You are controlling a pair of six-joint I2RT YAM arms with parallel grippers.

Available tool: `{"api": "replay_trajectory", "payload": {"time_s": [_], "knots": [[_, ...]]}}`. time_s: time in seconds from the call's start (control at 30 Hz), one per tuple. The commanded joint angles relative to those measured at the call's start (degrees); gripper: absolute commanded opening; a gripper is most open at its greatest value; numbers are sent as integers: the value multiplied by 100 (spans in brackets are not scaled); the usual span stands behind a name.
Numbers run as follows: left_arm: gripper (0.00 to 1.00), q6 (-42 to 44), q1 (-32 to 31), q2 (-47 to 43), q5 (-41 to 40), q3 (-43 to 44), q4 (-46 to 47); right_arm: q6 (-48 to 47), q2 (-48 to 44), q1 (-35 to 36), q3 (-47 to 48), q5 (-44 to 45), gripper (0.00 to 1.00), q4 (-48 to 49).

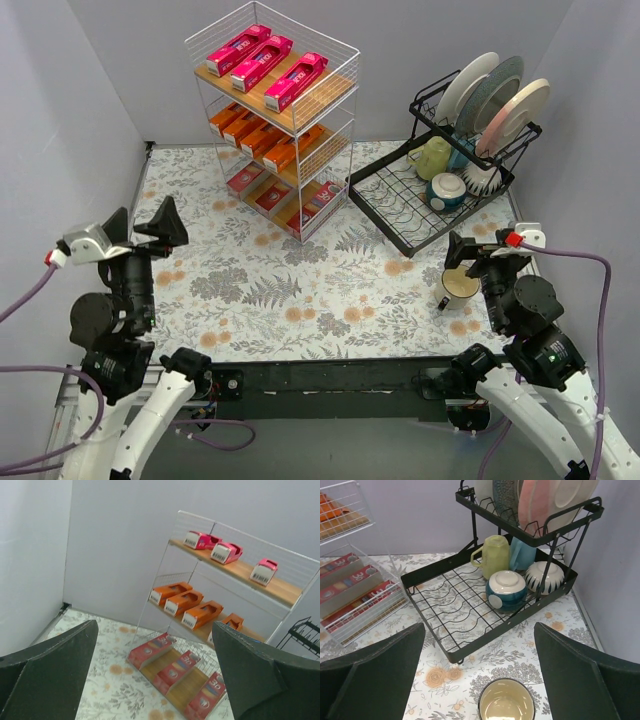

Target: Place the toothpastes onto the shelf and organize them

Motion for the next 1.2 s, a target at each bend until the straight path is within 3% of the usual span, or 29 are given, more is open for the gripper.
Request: {"api": "replay_trajectory", "payload": {"time_s": [0.0,0.2,0.4,0.6,1.17], "knots": [[98,-270,-18,-834,-289,-495,-486,-106,-149,-4,124,497,99,390],[98,-472,-10,-1347,-219,-1067,-601,-106,-229,-4,53,593,98,408],[98,-438,-18,-1426,-501,-1445,-13,-71,-325,4,-44,655,99,373],[98,-288,-10,-1048,-518,-1305,67,-97,-343,-4,-35,664,99,276],[98,-113,-10,-1171,-844,-1060,129,-106,-457,-4,-131,778,99,329]]}}
